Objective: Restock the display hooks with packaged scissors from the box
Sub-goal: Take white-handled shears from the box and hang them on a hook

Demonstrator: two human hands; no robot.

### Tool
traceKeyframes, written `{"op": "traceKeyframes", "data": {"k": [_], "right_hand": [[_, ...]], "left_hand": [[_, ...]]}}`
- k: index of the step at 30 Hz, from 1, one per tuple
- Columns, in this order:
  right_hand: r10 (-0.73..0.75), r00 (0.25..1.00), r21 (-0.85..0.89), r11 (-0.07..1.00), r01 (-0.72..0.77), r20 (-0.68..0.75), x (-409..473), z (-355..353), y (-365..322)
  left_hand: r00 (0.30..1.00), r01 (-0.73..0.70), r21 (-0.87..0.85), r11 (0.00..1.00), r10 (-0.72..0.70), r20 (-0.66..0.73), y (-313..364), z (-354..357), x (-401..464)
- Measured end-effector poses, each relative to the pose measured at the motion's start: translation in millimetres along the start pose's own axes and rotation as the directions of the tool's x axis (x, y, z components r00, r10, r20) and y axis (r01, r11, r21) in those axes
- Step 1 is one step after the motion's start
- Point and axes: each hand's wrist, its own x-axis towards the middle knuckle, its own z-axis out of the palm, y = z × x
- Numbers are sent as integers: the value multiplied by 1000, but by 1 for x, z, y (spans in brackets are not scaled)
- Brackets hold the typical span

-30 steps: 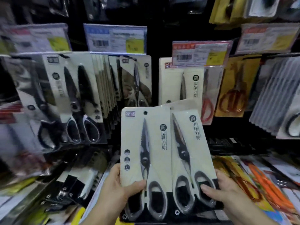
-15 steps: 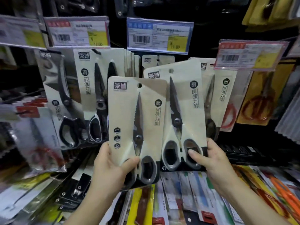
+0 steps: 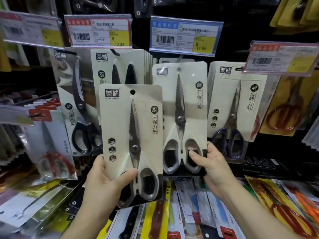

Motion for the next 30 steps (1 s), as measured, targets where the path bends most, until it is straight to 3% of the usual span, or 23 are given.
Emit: {"op": "traceKeyframes", "data": {"k": [9,16,30], "right_hand": [[-75,997,-55,996,77,31,-5,5,-1],[-115,992,19,993,114,53,-9,4,-2],[38,998,90,995,-34,-42,14,20,-3]], "left_hand": [[1000,-13,-45,999,13,-6,6,-8,9],[999,-22,-26,999,23,32,8,-11,10],[1000,-6,-49,999,6,7,2,-23,12]]}}
